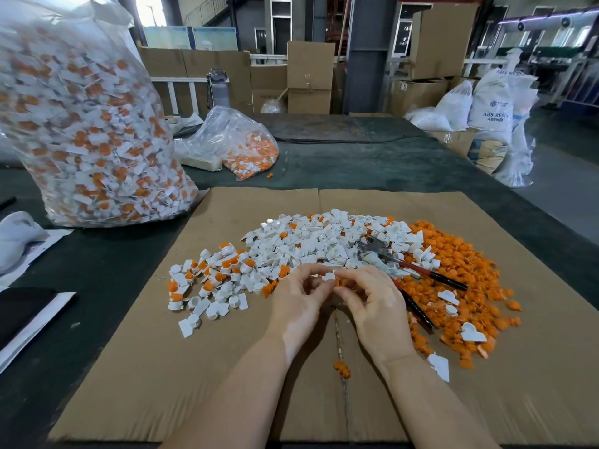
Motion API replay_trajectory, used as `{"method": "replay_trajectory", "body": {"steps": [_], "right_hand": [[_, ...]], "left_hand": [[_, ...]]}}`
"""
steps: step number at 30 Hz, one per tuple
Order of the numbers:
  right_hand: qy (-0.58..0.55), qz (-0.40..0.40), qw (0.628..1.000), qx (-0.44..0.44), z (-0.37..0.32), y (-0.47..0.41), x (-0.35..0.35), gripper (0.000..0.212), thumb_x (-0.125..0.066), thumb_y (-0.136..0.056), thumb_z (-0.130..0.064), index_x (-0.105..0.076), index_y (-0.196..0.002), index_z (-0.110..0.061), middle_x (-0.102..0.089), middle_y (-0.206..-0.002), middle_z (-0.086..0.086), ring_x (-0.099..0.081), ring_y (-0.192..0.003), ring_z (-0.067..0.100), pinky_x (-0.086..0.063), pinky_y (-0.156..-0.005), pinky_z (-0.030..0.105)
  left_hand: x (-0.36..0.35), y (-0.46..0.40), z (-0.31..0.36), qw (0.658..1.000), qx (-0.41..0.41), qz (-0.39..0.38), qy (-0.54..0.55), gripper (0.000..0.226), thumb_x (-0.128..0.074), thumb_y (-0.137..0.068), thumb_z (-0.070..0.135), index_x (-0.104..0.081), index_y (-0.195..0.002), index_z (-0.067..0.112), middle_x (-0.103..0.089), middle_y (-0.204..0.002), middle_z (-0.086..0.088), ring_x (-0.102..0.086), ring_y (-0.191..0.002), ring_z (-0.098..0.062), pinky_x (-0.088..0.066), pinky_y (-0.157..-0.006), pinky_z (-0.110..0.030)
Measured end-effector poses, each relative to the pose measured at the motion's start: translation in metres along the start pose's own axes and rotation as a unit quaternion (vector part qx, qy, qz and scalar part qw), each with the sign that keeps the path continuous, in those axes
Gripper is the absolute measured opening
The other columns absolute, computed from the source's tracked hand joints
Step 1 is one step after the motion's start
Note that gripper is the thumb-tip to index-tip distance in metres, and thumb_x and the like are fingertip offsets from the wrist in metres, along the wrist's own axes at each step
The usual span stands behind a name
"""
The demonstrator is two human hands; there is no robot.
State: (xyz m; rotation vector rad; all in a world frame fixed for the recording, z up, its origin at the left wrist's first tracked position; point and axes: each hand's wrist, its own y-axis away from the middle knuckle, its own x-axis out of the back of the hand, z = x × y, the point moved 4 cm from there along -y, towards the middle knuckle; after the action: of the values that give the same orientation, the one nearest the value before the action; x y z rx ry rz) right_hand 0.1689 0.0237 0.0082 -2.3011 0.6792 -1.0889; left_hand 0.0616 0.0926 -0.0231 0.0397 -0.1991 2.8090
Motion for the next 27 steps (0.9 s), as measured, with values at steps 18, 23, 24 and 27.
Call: {"method": "replay_trajectory", "body": {"steps": [18, 23, 24, 27], "right_hand": [[0.042, -0.007, 0.999, 0.005, 0.002, -0.003, 0.0, 0.022, -0.073, -0.078, -0.009, -0.07, -0.1, -0.011, -0.065, -0.088, 0.001, -0.06, -0.089, 0.019, -0.049, -0.084, 0.036], [0.165, 0.037, 0.982, -0.085, 0.018, -0.012, 0.019, 0.032, -0.07, -0.082, -0.024, -0.066, -0.111, -0.011, -0.064, -0.108, 0.006, -0.055, -0.107, 0.024, -0.037, -0.09, 0.039], [0.209, 0.025, 0.97, -0.124, 0.024, -0.015, 0.023, 0.038, -0.066, -0.084, -0.029, -0.062, -0.118, -0.012, -0.06, -0.116, 0.007, -0.051, -0.112, 0.025, -0.034, -0.093, 0.04], [0.346, -0.082, 0.9, -0.252, 0.045, -0.021, 0.032, 0.06, -0.047, -0.09, -0.051, -0.039, -0.138, -0.016, -0.043, -0.139, 0.009, -0.036, -0.129, 0.028, -0.02, -0.108, 0.047]], "left_hand": [[0.0, -0.003, 0.001, 0.999, 0.03, 0.014, -0.005, 0.008, -0.066, -0.086, 0.013, -0.065, -0.089, 0.02, -0.061, -0.062, -0.001, -0.061, -0.066, -0.017, -0.053, -0.076, -0.041], [0.0, -0.005, 0.003, 0.998, 0.052, 0.027, 0.006, 0.008, -0.066, -0.086, 0.011, -0.064, -0.092, 0.015, -0.062, -0.063, -0.005, -0.06, -0.054, -0.007, -0.05, -0.059, -0.022], [0.0, -0.006, 0.004, 0.998, 0.057, 0.029, 0.004, 0.007, -0.066, -0.086, 0.011, -0.063, -0.092, 0.015, -0.062, -0.063, -0.005, -0.058, -0.051, -0.005, -0.048, -0.057, -0.02], [-0.001, -0.008, 0.003, 0.996, 0.074, 0.042, 0.012, 0.007, -0.065, -0.087, 0.011, -0.064, -0.093, 0.012, -0.062, -0.066, -0.007, -0.057, -0.049, -0.005, -0.046, -0.059, -0.023]]}}
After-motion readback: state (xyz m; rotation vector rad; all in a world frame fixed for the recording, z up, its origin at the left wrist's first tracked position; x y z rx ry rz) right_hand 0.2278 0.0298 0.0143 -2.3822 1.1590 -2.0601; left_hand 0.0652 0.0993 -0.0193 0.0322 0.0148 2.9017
